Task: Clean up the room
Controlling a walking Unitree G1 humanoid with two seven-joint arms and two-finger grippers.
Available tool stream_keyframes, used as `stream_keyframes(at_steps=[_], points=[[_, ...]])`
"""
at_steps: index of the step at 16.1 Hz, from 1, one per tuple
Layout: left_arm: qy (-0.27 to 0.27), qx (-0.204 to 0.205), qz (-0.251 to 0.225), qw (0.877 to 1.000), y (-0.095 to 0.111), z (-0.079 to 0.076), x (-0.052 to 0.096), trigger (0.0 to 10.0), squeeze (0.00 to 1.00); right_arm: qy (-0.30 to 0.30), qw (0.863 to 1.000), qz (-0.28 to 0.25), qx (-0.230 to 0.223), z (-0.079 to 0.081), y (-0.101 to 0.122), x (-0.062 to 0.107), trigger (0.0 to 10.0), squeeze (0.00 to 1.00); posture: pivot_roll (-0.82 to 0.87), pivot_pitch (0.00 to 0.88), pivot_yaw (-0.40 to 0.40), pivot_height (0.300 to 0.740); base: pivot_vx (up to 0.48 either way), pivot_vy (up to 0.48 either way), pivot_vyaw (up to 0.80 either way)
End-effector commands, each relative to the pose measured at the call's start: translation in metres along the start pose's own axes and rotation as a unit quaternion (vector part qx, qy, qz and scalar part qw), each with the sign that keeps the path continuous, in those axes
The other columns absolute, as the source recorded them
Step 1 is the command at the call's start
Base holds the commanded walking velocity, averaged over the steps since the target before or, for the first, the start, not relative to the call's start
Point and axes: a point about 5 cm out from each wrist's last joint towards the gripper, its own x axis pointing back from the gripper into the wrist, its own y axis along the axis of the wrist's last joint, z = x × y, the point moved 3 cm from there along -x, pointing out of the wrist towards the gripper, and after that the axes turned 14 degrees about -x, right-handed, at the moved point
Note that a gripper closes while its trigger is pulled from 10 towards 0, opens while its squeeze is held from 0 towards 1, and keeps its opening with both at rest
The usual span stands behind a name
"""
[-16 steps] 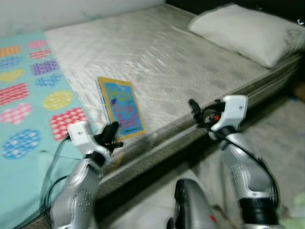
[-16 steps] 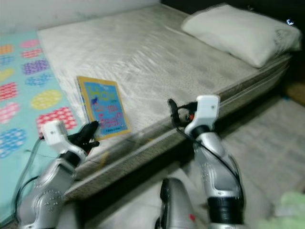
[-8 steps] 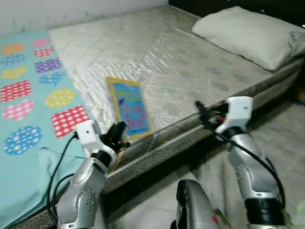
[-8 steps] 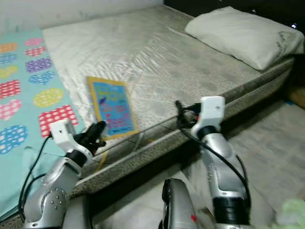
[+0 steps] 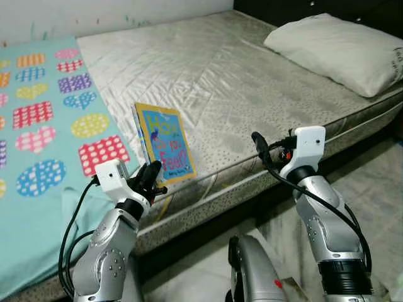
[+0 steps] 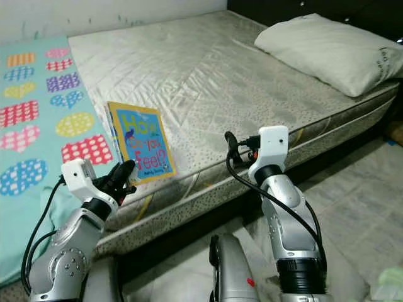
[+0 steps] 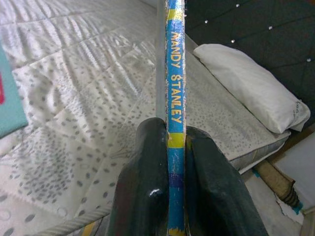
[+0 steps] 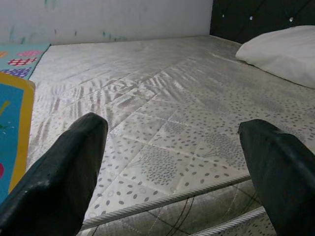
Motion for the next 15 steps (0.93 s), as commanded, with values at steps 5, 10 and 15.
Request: stream_keyframes(at_steps=[5, 10, 15], points=[[-0.013, -0.001, -0.028, 1.000, 0.0114, -0.0058, -0.0036, 0.0, 0.00, -0.001, 1.000, -0.013, 0.005, -0.0019, 0.0072, -0.0029, 10.0, 0.00, -0.18, 0.000, 0.019, 0.639, 0.000, 0.000, 0.00], [-0.012, -0.001, -0.029, 1.000, 0.0121, -0.0055, -0.0040, 0.0, 0.00, -0.001, 1.000, -0.014, 0.003, -0.0016, 0.0066, -0.0030, 10.0, 0.00, -0.18, 0.000, 0.019, 0.689, 0.000, 0.000, 0.00], [-0.011, -0.004, -0.030, 0.999, 0.0131, -0.0048, -0.0047, 0.0, 0.00, -0.004, 1.000, -0.016, 0.001, -0.0033, 0.0071, -0.0028, 10.0, 0.00, -0.18, 0.000, 0.022, 0.734, 0.000, 0.000, 0.00]])
